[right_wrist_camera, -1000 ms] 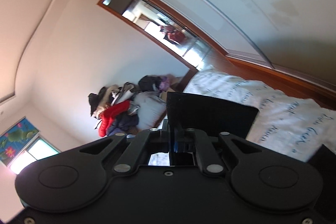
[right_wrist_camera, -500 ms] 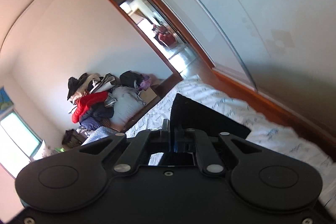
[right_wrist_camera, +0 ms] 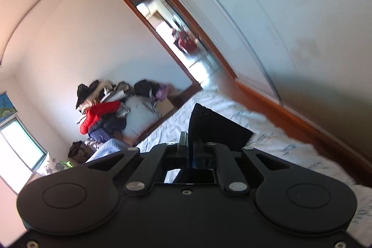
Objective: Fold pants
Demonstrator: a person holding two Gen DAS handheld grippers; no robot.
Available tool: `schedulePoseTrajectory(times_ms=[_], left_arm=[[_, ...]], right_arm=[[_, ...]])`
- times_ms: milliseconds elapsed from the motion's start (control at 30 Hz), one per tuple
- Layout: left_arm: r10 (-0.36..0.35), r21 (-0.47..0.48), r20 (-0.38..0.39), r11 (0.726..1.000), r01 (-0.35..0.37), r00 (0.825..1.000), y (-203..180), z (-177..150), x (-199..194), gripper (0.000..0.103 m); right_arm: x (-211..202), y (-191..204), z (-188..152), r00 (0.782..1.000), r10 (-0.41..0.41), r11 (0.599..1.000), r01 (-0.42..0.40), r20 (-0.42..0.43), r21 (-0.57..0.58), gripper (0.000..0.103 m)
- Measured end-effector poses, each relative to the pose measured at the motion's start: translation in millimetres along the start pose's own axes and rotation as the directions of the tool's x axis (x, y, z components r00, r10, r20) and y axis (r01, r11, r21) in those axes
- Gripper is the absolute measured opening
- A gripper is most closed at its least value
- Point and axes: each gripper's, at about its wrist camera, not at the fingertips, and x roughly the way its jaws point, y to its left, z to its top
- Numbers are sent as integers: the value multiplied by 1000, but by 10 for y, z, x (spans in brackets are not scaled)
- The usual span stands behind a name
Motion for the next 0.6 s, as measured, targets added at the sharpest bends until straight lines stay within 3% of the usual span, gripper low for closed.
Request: schedulePoseTrajectory(times_ms=[233, 333, 467, 600], left_arm=[[-122, 91, -105, 987, 132, 987, -407, -354, 52, 8], [-122, 93, -104, 987, 132, 987, -419, -379, 22, 8], [-130, 118, -108, 983, 143, 986, -414, -388, -38, 8], [-122, 173, -141, 974, 145, 983, -524, -484, 38, 8]], right_arm=[[-377, -790, -584, 981, -159, 975, 173, -108, 139, 5], [-492, -897, -684, 979, -167, 966, 187, -118, 179, 5], [-669, -817, -709, 981, -173, 974, 183, -85, 134, 4], [-697, -1002, -876, 964, -230, 957, 250, -136, 150, 4]])
